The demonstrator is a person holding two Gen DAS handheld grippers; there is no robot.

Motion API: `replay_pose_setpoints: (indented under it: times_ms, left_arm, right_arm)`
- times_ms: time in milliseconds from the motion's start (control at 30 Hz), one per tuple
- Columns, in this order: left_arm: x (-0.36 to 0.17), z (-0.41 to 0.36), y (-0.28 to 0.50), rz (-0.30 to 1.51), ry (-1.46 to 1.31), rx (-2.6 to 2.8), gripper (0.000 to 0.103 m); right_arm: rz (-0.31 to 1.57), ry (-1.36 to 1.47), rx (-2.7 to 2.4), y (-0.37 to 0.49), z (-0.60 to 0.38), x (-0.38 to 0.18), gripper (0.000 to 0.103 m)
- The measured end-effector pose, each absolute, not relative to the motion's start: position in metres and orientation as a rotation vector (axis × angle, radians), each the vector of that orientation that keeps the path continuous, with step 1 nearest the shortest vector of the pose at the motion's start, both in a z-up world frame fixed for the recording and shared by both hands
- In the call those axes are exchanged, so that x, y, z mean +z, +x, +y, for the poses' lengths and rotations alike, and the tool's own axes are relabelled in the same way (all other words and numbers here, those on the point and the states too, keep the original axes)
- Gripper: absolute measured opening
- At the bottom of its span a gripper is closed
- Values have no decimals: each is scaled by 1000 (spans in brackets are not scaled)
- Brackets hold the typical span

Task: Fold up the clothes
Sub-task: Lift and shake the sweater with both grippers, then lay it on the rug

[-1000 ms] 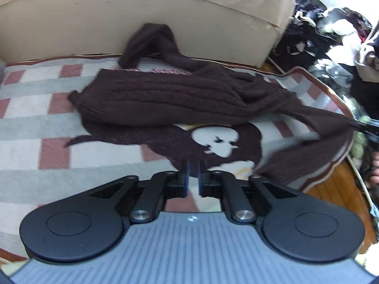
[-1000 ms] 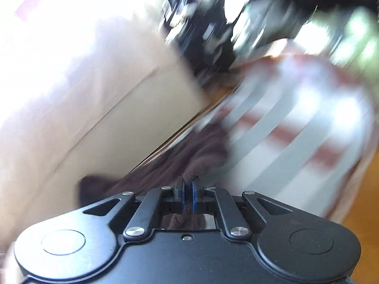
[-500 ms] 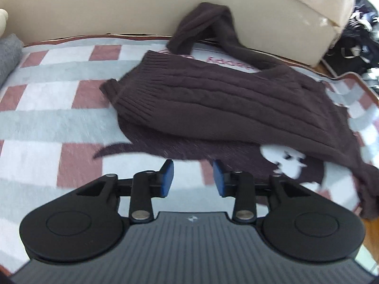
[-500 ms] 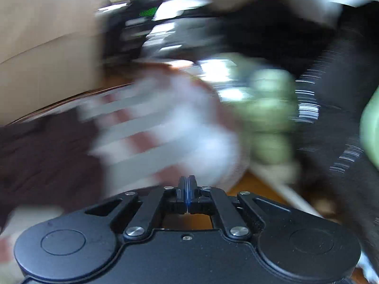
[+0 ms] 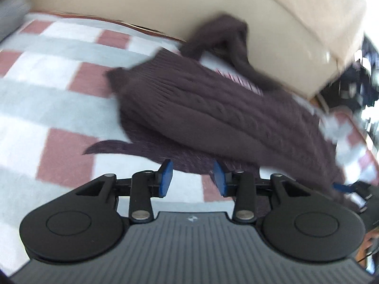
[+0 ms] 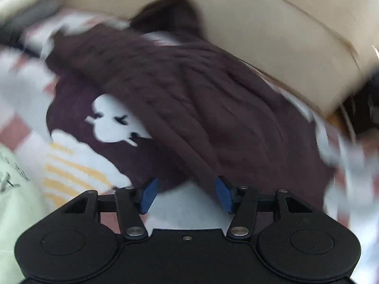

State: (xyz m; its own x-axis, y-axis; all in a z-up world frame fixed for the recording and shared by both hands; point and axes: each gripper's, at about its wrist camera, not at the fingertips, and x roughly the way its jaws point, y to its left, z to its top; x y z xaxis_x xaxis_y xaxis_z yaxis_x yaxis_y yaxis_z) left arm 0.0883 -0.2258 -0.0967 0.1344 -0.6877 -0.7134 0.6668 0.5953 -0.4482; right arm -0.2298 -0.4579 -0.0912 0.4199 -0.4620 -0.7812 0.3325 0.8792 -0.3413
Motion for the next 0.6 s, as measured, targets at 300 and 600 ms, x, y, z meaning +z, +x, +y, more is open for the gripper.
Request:
replay_pose_setpoints:
  times_ms: [300, 600]
  left_arm:
    - [-116, -183, 98, 1106, -42, -901, 39]
    - [-112, -177, 111, 1086, -117, -907, 44]
  right_arm:
    - [992, -251, -522, -191, -476, -105, 12]
    - [773, 120, -598, -290, -445, -49, 0]
